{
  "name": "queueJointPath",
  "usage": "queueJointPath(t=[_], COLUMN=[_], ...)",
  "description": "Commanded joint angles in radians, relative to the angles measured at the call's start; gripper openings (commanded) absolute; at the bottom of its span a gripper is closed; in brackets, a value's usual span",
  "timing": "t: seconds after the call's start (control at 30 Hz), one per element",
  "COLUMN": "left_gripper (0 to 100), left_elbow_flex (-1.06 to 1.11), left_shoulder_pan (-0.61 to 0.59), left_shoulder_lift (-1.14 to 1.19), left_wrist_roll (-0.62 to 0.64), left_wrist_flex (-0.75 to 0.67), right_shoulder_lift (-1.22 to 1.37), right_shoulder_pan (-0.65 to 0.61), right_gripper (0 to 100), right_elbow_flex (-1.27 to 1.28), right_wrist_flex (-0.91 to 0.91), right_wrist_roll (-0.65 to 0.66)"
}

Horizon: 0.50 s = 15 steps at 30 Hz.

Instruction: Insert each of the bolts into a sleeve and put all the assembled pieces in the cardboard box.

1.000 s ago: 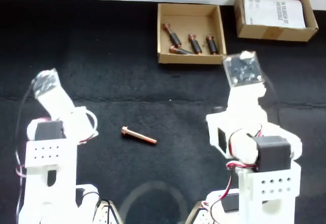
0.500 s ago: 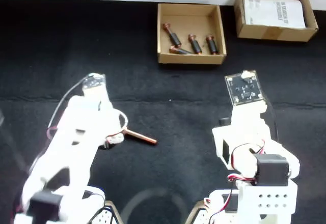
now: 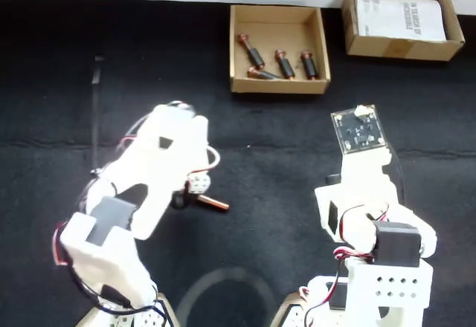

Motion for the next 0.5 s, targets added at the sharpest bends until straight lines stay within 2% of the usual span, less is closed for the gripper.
queueJointPath(t=[0.0, 0.2, 0.47], left_gripper=[1, 1, 1], left_elbow_flex=[-0.074, -0.186, -0.423], left_shoulder_pan=[0.053, 0.018, -0.094], left_shoulder_lift=[0.031, 0.154, 0.315], left_wrist_roll=[0.037, 0.044, 0.044], left_wrist_flex=[0.006, -0.058, -0.044], right_shoulder_lift=[-0.015, -0.015, -0.015], right_shoulder_pan=[0.012, 0.013, 0.013], right_gripper=[0.8, 0.8, 0.8], right_elbow_flex=[0.002, 0.002, 0.002], right_wrist_flex=[-0.016, -0.016, -0.016], right_wrist_roll=[0.006, 0.006, 0.006])
